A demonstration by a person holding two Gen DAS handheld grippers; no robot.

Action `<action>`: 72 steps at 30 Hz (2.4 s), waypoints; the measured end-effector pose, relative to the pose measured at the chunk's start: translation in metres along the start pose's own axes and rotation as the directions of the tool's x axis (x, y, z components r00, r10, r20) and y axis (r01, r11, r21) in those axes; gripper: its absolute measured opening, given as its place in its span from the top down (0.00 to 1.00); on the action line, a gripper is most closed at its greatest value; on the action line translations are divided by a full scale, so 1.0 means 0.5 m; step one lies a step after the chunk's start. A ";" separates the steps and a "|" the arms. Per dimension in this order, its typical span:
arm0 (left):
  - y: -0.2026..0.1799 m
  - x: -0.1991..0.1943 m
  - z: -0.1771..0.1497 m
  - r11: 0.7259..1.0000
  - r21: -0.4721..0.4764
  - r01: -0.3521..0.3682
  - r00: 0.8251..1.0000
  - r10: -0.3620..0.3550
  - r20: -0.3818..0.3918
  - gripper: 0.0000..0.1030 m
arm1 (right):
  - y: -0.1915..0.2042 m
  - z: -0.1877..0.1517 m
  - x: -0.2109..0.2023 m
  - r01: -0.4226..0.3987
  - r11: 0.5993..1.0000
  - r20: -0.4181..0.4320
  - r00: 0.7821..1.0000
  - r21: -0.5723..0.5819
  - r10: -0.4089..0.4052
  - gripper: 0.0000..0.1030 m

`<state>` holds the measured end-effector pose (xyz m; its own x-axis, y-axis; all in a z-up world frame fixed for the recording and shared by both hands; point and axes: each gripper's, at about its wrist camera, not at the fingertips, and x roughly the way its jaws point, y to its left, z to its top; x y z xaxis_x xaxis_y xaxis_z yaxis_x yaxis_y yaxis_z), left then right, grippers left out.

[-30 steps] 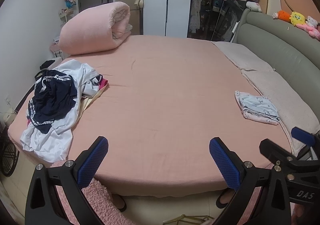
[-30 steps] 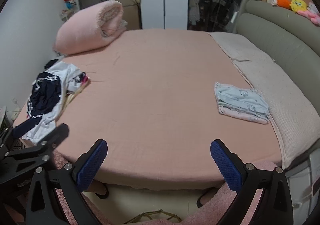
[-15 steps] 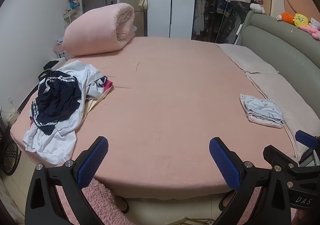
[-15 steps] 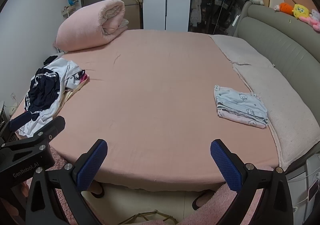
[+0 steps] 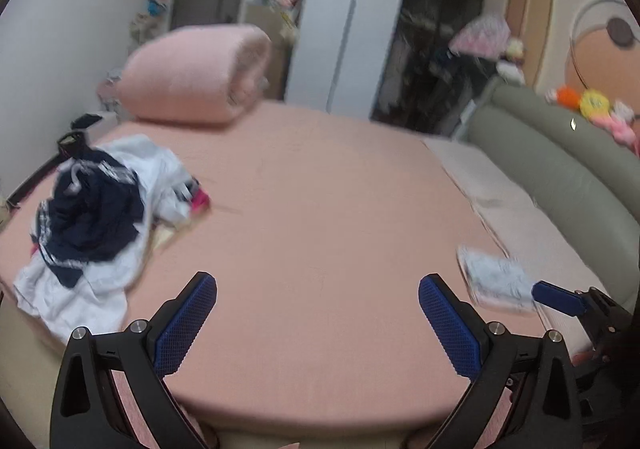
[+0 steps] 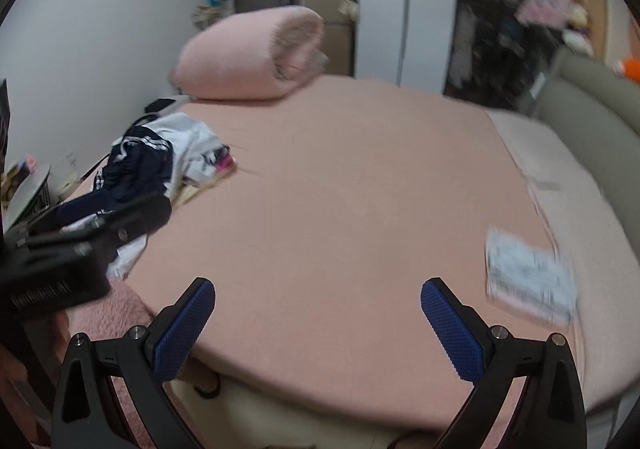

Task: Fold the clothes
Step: 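Move both grippers to the clothes pile and grasp the navy shorts, then pull the navy shorts off the pile with both grippers onto open bed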

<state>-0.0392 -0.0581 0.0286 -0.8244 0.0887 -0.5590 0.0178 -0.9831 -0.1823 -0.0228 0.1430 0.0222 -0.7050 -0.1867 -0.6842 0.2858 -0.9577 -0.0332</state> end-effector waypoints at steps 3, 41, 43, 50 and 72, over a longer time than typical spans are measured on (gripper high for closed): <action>0.038 -0.003 0.039 0.999 0.011 -0.042 0.996 0.041 0.074 0.00 | 0.031 0.056 0.013 -0.007 0.997 0.057 0.998 -0.074 0.012 0.00; 0.856 0.354 -0.061 0.840 -0.365 -0.401 0.912 0.330 -0.242 0.08 | 0.781 0.212 0.781 -0.529 0.798 -0.366 0.831 -0.290 0.418 0.11; 0.847 0.373 -0.064 0.852 -0.333 -0.403 0.909 0.330 -0.256 0.46 | 0.788 0.204 0.800 -0.528 0.798 -0.392 0.827 -0.291 0.404 0.36; 0.748 0.336 -0.056 0.914 -0.199 -0.354 0.927 0.313 -0.209 0.91 | 0.761 0.215 0.760 -0.625 0.750 -0.378 0.762 -0.215 0.527 0.79; 0.058 0.329 -0.181 0.961 0.068 0.268 0.865 -0.208 -0.457 0.91 | 0.040 0.006 0.453 -0.344 0.939 -0.279 0.900 0.013 0.334 0.82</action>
<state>-0.1232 -0.0576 -0.1421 -0.4578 0.3548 -0.8152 -0.2424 -0.9320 -0.2695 -0.1786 0.0808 -0.1314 -0.3583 -0.4267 -0.8304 0.5028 -0.8376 0.2135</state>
